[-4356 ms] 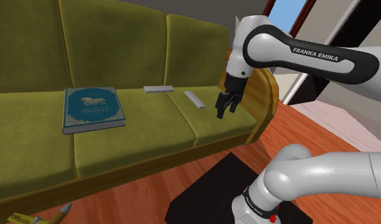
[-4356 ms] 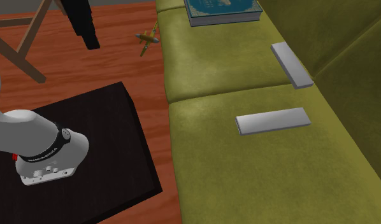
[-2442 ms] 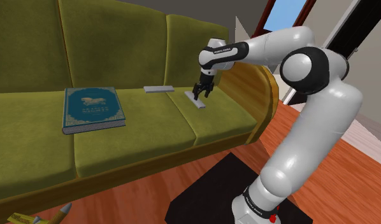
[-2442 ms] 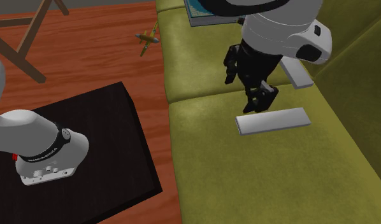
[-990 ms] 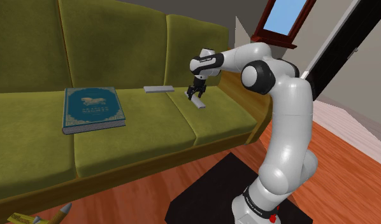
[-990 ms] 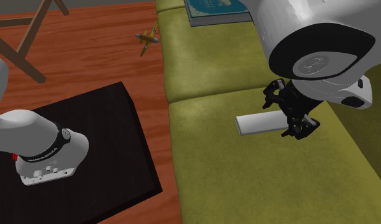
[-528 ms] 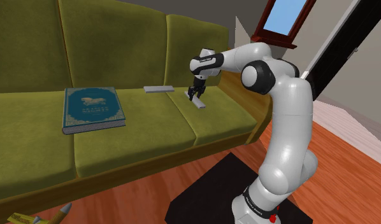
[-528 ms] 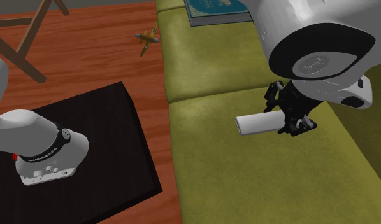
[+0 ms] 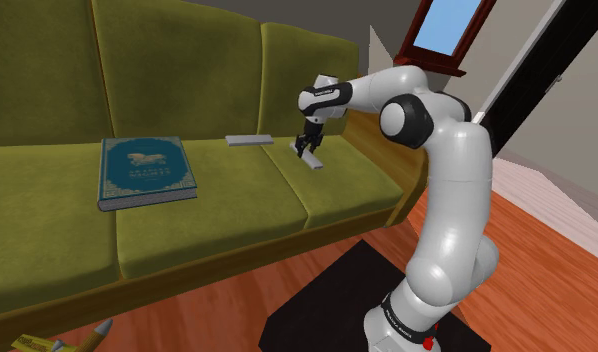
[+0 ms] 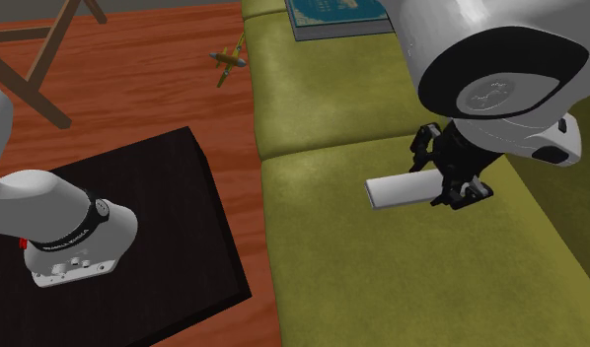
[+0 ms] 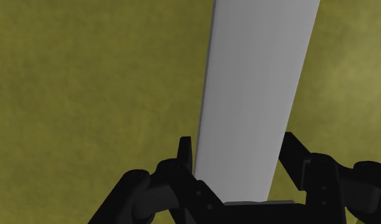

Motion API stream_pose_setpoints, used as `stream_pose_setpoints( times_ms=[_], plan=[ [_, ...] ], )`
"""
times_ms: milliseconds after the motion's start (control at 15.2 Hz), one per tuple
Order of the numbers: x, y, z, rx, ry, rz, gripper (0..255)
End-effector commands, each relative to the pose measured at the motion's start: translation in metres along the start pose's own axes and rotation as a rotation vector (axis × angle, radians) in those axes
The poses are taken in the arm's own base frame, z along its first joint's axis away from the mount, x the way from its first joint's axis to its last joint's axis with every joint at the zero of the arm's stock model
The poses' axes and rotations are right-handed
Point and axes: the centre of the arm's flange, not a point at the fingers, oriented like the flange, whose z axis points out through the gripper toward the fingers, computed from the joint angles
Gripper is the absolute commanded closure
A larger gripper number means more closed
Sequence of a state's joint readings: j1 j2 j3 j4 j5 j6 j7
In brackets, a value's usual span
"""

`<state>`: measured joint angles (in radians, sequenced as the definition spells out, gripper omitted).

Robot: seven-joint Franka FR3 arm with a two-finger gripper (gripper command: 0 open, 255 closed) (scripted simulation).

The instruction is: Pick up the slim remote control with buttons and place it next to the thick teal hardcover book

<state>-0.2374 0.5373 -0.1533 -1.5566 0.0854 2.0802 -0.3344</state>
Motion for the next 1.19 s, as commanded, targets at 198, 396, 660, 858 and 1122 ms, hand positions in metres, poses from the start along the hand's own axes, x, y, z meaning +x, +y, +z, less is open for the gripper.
stream_pose_setpoints(
  times_ms=[198, 396, 660, 858, 1122],
  plan=[
    [0.0, 0.001, -0.025, 0.0, 0.0, 0.0, 255],
    [0.0, 0.001, -0.041, 0.0, 0.0, 0.0, 255],
    [0.0, 0.001, -0.062, 0.0, 0.0, 0.0, 255],
    [0.0, 0.001, -0.078, 0.0, 0.0, 0.0, 255],
    [0.0, 0.001, -0.099, 0.0, 0.0, 0.0, 255]
  ],
)
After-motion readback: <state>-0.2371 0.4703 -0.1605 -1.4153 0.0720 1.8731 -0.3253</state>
